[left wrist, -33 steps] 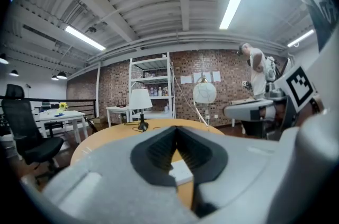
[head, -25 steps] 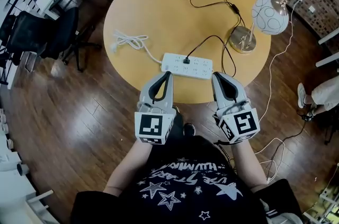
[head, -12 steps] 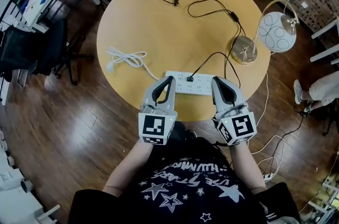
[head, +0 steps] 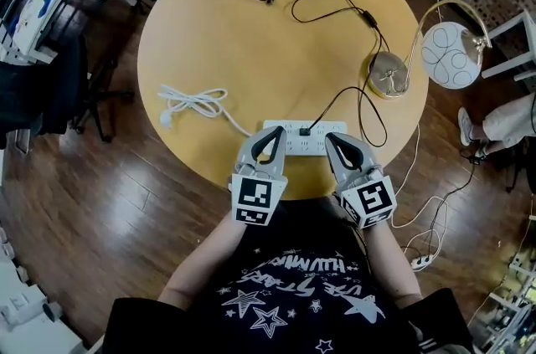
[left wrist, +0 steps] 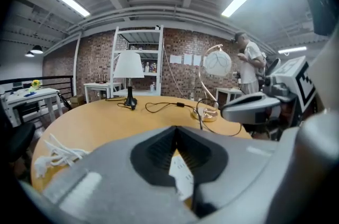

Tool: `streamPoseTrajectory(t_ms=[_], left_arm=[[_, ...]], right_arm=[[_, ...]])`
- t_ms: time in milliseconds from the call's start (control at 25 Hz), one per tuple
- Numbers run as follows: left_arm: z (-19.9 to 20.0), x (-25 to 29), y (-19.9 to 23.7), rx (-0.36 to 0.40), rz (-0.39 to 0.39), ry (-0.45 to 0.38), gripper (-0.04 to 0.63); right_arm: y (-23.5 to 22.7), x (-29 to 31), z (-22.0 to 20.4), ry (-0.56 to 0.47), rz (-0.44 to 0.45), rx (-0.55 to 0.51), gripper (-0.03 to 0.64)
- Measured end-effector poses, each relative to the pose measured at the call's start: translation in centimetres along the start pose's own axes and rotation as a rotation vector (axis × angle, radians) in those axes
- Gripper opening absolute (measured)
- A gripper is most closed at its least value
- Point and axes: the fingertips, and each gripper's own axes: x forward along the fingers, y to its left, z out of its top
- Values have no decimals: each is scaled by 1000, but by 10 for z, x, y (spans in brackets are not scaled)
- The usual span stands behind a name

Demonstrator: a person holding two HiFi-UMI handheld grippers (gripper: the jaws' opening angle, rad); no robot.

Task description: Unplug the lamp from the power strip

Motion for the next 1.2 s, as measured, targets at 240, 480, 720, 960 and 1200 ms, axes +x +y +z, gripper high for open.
streamPoseTrajectory(t_ms=[240, 480, 720, 960, 1200], left_arm=[[-32, 14, -3, -15, -21, 106, 4], [-61, 29, -4, -12, -28, 267, 5], [-83, 38, -8, 8, -39, 421, 3], [-92, 43, -14, 6, -46, 501, 3], [-94, 46, -15, 25, -54, 561, 5]], right_arm=[[2, 10, -29, 79, 30, 21, 6], [6, 20, -44, 132, 100, 0, 7], [15, 33, -60, 227, 196, -55, 106], [23, 48, -68, 299, 283, -115, 168], [24, 58, -73, 350, 361, -243, 167]])
